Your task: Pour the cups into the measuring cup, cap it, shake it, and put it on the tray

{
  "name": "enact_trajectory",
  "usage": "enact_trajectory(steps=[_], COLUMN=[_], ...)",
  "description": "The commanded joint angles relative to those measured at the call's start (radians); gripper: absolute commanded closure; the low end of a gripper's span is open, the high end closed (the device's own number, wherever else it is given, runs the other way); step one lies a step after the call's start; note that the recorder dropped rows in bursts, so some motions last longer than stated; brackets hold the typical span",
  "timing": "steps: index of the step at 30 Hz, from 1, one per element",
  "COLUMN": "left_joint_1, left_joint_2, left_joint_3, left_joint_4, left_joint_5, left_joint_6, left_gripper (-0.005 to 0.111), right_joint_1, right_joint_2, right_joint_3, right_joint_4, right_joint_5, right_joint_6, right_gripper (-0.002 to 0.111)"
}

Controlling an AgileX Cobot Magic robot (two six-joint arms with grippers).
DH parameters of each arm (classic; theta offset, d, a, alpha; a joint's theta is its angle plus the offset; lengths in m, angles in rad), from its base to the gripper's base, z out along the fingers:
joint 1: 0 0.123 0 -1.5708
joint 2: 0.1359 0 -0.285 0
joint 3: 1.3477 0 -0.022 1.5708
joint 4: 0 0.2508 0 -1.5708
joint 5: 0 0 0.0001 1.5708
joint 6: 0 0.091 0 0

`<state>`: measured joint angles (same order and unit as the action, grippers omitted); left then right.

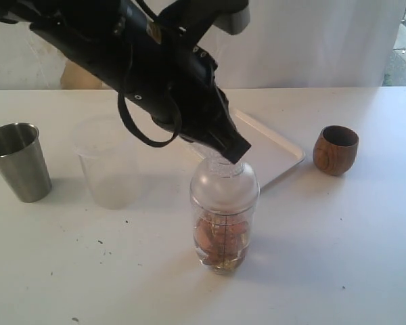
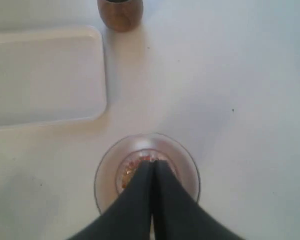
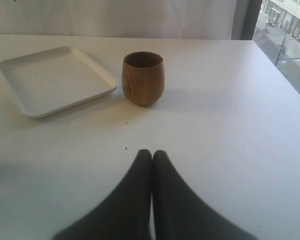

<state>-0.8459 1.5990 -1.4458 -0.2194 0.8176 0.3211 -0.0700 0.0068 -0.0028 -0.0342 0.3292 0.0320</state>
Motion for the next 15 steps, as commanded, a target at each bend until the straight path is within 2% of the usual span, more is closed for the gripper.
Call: enact_trajectory(steps=[1,7,15], left_joint_1=[-0.005,-0.005,-0.005], left_joint_2=[0.008,0.008,-0.004], left_joint_3=[0.010,0.030,0.024], left_joint_4=[0.031,0.038,0.028], left_joint_5=[0.118,0.053,0.037], left_joint_6=[0.027,0.017,0.009], left_gripper=[0.107,0.107,0.107], right_joint_1=[0.005,0.005,0.005], right_joint_2=[-0.007,-0.007,-0.007], right_joint_3=[0.003,0.003,0.003], right_joint_4=[-0.002,-0.002,-0.002], right_joint_5=[-0.007,-0.007,-0.007], right_joint_6=[-0.009,-0.009,-0.009], right_gripper=[0.108,0.108,0.108])
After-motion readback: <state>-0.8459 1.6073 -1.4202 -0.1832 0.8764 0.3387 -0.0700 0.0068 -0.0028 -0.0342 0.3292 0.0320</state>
